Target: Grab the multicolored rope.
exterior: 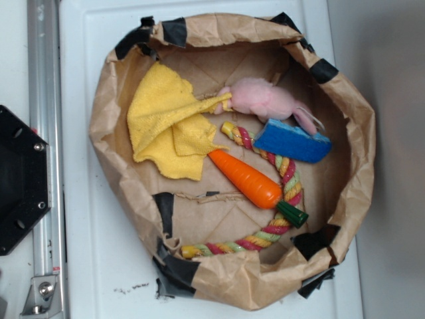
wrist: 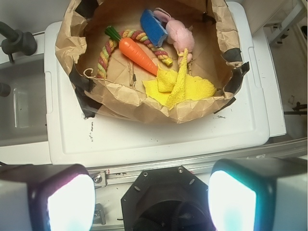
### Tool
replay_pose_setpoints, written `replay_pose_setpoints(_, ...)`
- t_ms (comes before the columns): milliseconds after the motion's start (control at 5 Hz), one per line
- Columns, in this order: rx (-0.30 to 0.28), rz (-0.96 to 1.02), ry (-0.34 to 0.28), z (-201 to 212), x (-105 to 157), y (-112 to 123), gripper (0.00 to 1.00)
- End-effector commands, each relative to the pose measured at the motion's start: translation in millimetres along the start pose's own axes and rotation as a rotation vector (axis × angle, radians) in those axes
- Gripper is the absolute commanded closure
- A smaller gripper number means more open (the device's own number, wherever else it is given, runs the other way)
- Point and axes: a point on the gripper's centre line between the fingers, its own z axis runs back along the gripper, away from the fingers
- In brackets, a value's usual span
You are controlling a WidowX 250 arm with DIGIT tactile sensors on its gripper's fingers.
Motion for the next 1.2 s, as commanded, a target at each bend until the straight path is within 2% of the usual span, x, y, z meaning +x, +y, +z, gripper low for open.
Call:
replay_pose_setpoints(0,0.0,0.0,0.0,0.0,0.0,0.0,0.0)
replay_pose_setpoints(200,0.044,0.076,0.051,-55.2,44.1,9.9,0.0)
replay_pose_setpoints(400,0.023,0.325,-0.034,-93.3,90.2,15.8,0.0)
replay_pose_setpoints(600,-0.036,0.565,-0.088,-114.3,119.8,16.2,0.0)
replay_pose_setpoints(800,-0.066,0.586,-0.068,-129.9,115.9,-7.6,0.0)
replay_pose_setpoints(1000,-0.056,0.642,-0.011,-150.8,123.6,-23.3,0.0)
